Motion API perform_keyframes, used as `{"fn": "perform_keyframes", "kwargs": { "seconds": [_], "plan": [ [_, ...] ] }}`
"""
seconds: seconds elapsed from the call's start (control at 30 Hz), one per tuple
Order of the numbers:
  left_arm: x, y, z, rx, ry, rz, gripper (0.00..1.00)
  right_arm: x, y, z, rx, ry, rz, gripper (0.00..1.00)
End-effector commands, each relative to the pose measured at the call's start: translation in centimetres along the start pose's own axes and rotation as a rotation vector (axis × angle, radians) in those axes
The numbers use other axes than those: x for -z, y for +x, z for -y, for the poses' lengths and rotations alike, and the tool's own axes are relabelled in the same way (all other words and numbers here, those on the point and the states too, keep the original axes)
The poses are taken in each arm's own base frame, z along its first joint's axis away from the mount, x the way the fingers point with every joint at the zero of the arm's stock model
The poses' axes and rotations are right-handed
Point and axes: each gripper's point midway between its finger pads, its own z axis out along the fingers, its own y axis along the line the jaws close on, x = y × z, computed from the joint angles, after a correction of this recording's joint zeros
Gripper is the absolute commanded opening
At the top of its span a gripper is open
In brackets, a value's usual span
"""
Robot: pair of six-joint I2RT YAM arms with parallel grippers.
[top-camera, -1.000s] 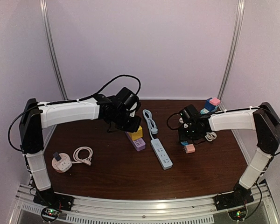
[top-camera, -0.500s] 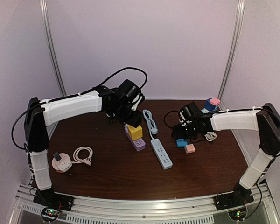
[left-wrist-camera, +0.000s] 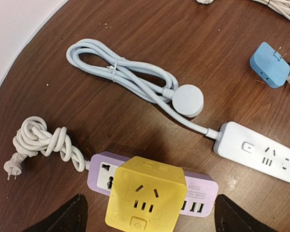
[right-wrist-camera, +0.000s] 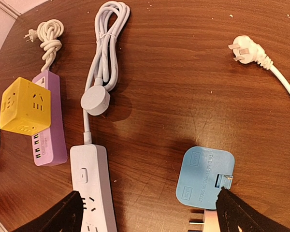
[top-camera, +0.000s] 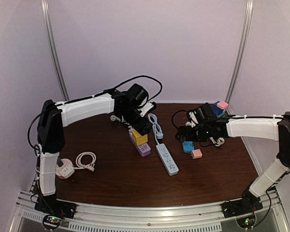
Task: Pull the plug off the socket
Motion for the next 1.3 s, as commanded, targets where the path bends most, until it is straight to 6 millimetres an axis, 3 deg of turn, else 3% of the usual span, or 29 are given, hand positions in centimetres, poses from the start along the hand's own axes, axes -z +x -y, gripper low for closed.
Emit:
{"fn": "perform_keyframes", "kwargs": {
  "seconds": [0.0,0.33,0.63,0.87,1.03,1.27],
  "plan": [
    [-1.4,0.4,0.4,-0.082,0.09,-0.03,0.93,0.9,-0.1,-0.4,-0.011,-0.029,0.026,0.97],
    [-3.2,2.3,-0.6,-0.042,0.155,-0.089,0.9,1.0,0.2,-0.4,-0.021,-0.033,0.023,0.97],
    [-3.4,4.0,0.2,-0.001,0.19,-0.138,0.66,0.7,0.2,-1.1,-0.036,-0.073,0.017,0.97],
    [-2.5,5.5,-1.6,0.175,0.054,-0.176,0.51,0.2,-0.2,-2.2,-0.032,-0.113,0.017,0.97],
    [-1.7,7.2,-1.9,0.267,-0.069,-0.206,0.45,-0.4,-0.3,-3.9,-0.028,-0.165,0.009,0.96],
    [-0.7,8.9,-0.8,0.379,-0.194,-0.201,0.37,-2.0,0.2,-8.5,-0.018,-0.259,-0.024,0.93]
  ]
}}
